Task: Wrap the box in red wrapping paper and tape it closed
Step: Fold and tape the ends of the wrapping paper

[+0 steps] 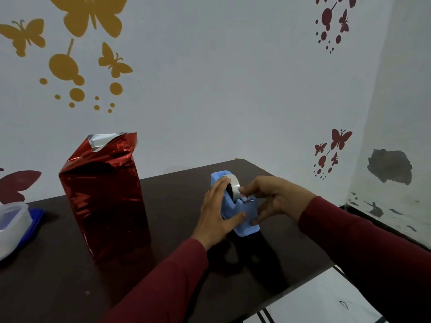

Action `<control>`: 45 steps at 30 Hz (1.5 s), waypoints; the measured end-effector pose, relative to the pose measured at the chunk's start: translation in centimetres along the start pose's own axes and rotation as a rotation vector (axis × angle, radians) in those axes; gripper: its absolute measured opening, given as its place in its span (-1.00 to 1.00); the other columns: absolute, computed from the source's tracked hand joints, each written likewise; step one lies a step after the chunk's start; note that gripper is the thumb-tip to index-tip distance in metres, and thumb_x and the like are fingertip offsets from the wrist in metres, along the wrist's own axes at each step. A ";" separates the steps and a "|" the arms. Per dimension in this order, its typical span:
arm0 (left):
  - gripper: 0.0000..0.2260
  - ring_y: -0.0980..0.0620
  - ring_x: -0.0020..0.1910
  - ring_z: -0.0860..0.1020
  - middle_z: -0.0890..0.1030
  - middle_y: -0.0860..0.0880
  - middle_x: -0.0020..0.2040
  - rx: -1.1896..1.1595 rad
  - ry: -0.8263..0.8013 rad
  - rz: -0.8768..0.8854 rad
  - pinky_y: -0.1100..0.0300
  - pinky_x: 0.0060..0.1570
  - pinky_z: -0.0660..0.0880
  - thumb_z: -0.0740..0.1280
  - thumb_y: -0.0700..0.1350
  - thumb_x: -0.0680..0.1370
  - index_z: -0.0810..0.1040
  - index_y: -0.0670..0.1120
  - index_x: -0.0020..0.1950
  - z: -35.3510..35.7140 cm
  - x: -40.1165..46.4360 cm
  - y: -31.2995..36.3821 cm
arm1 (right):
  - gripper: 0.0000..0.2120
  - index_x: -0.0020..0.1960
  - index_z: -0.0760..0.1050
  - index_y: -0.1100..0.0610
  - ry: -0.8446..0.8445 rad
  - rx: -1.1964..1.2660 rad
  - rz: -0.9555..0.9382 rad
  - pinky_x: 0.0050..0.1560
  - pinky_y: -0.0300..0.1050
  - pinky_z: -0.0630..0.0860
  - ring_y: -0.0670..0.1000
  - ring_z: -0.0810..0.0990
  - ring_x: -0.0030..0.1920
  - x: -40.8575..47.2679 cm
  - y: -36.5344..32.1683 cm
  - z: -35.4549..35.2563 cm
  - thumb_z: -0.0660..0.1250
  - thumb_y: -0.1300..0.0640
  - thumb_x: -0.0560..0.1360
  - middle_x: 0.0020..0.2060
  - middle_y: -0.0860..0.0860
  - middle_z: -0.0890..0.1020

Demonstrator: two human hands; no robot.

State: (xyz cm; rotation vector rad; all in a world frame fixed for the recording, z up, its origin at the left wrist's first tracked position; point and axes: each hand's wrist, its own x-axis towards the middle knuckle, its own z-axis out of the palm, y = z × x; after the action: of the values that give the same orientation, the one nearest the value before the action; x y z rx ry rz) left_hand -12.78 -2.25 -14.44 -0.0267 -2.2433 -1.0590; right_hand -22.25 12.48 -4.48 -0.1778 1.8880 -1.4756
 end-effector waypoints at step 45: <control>-0.71 0.32 0.23 0.44 0.63 0.28 0.12 0.063 -0.020 0.158 0.55 0.10 0.34 0.47 0.04 0.57 0.60 0.27 0.26 -2.7 -0.2 8.5 | -0.46 -0.15 0.77 0.11 0.180 0.077 -0.697 0.17 0.00 0.52 -0.16 0.57 0.30 -5.1 7.0 -1.5 0.19 -0.21 0.67 0.24 -0.18 0.67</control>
State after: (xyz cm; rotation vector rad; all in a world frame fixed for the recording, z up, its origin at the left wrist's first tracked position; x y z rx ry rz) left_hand -8.75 1.63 -7.49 -0.1851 -2.2502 -0.9075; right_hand -17.29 18.64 -8.26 -0.7479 2.0099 -2.0699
